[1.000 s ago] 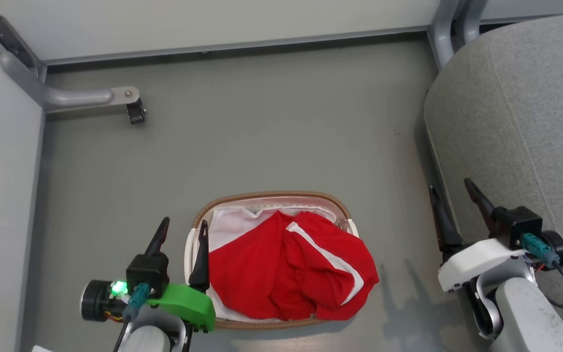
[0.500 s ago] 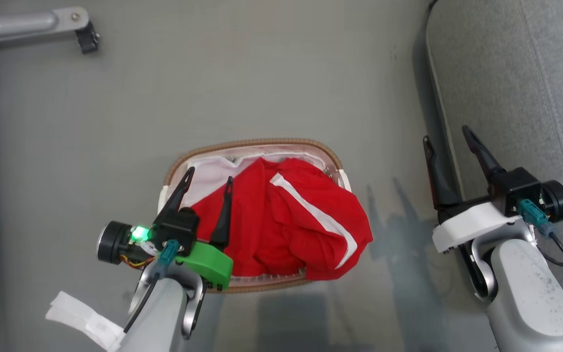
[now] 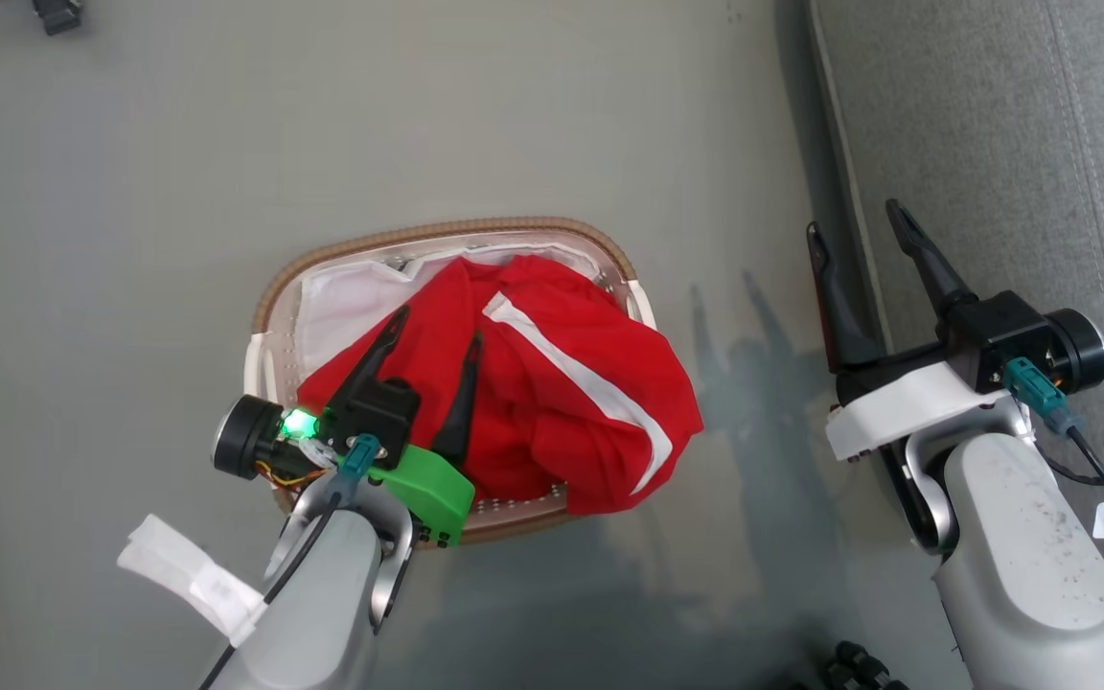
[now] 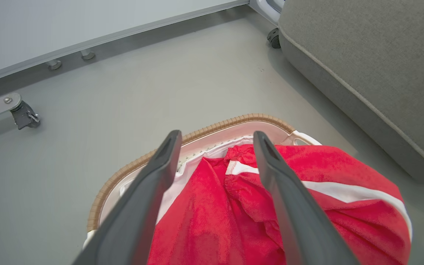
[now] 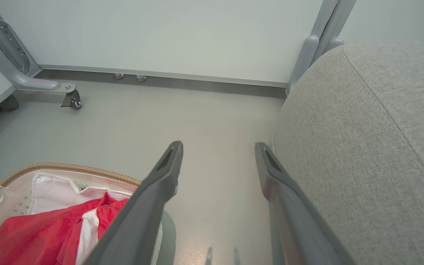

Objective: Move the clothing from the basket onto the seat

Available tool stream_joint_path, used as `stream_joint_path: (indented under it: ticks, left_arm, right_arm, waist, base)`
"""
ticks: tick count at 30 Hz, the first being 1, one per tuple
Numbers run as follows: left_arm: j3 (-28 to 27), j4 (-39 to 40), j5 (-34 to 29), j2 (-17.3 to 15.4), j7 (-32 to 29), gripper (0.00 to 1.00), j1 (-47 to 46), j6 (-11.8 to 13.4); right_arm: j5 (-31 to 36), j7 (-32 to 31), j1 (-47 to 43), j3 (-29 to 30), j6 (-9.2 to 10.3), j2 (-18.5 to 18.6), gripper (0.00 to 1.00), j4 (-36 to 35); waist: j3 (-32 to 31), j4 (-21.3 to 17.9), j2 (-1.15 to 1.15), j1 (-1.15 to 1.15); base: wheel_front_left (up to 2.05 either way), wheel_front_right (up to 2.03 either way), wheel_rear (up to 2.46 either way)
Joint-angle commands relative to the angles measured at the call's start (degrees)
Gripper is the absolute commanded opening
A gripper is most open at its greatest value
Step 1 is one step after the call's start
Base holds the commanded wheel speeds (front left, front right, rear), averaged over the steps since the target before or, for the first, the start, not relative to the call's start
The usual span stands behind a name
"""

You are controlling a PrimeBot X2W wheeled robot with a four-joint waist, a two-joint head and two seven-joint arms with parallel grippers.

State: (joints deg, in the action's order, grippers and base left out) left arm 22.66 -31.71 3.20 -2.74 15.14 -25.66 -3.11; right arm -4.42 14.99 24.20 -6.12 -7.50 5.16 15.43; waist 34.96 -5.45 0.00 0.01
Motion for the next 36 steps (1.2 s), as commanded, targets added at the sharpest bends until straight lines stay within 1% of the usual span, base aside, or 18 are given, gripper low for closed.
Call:
stream_joint_path:
  ticks: [1, 11, 16, 19, 25, 31, 34, 36]
  left_arm:
    - [0.51, -1.27, -0.17, -0.31, 0.02, 1.0, -1.6, -0.33]
    - [1.41, -13.42, -2.41, -0.31, 0.03, 1.0, -6.99, 1.77]
    - [2.55, -20.51, -3.41, -0.56, 0.02, 1.0, -10.33, 2.25]
    - [3.19, -23.81, -3.54, -0.5, 0.02, 1.0, -12.2, 1.91]
    - [4.95, -27.47, -3.48, -0.39, 0.02, 1.0, -14.46, 1.0]
    - [6.91, -28.93, -3.12, -0.31, 0.02, 1.0, -15.65, 0.07]
    - [8.68, -29.65, -3.77, -0.31, 0.02, 1.0, -16.14, 0.54]
    - [9.91, -31.3, -4.39, -0.36, 0.02, 1.0, -16.66, 1.28]
  right_arm:
    - [0.06, 0.29, 0.72, -0.11, 0.02, 0.01, 1.0, -0.19]
    - [0.31, 0.29, 1.34, 0.08, 0.02, -0.3, 1.0, -1.02]
    - [0.59, 0.29, 1.82, -0.03, 0.02, -0.11, 1.0, -1.24]
    - [0.79, 0.29, 2.45, -0.31, 0.02, 0.02, 1.0, -1.72]
    - [0.98, 0.29, 3.26, 0.0, 0.02, -0.06, 1.0, -2.57]
    - [1.01, 0.29, 3.4, -0.17, 0.02, -0.48, 1.0, -2.87]
    - [0.85, 0.29, 3.27, -0.15, 0.02, -0.7, 1.0, -2.62]
    - [0.77, 0.29, 3.22, -0.24, 0.02, -0.79, 1.0, -2.56]
  waist:
    - [1.56, -1.38, 0.0, -0.01]
    - [5.55, -2.74, 0.0, -0.01]
    - [7.89, -2.66, 0.0, -0.01]
    - [9.2, -2.62, 0.0, -0.01]
    - [11.02, -2.62, 0.0, -0.01]
    - [12.34, -2.85, 0.0, -0.01]
    - [12.79, -2.97, 0.0, -0.01]
    - [13.14, -3.15, 0.0, -0.01]
  base:
    - [0.0, 0.0, 0.0]
    - [0.0, 0.0, 0.0]
    - [0.0, 0.0, 0.0]
    - [0.0, 0.0, 0.0]
    - [0.0, 0.0, 0.0]
    - [0.0, 0.0, 0.0]
    - [0.0, 0.0, 0.0]
    - [0.0, 0.0, 0.0]
